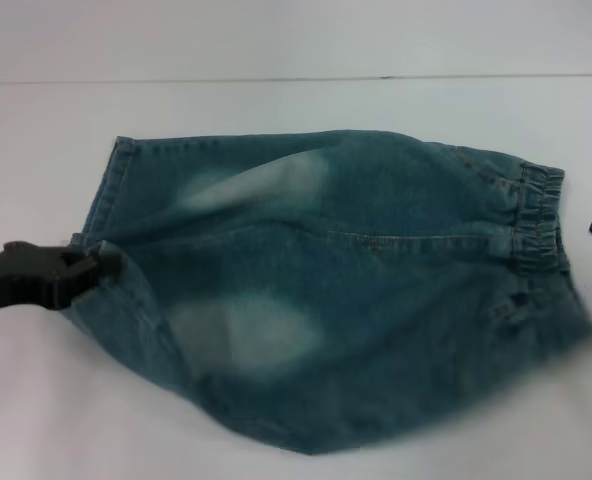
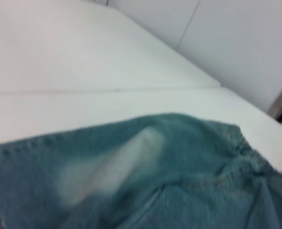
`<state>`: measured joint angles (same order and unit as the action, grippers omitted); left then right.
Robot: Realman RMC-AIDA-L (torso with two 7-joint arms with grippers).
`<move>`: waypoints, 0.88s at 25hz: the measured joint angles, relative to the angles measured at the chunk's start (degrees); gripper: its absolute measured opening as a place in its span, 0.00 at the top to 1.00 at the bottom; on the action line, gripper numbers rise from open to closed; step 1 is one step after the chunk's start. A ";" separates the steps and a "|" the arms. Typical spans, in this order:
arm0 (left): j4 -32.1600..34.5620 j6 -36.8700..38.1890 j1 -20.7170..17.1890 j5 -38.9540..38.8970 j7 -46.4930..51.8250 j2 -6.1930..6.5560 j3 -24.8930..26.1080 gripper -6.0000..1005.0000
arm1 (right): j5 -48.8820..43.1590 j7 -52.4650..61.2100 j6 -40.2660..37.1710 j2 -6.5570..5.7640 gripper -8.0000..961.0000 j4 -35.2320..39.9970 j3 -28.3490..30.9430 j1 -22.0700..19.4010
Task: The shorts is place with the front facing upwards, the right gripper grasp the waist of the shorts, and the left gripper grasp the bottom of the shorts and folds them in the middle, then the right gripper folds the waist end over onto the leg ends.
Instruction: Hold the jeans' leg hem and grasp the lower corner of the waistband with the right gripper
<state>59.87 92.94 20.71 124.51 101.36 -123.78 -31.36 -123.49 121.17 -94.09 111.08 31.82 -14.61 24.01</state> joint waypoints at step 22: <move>-1.59 -0.71 2.36 -5.94 -0.06 -0.04 2.90 0.94 | -7.75 11.86 -3.57 -8.30 0.76 1.54 -6.33 2.17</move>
<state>58.27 92.23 23.08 118.57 101.30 -123.82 -28.47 -131.24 133.04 -97.66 102.78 33.35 -20.95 26.18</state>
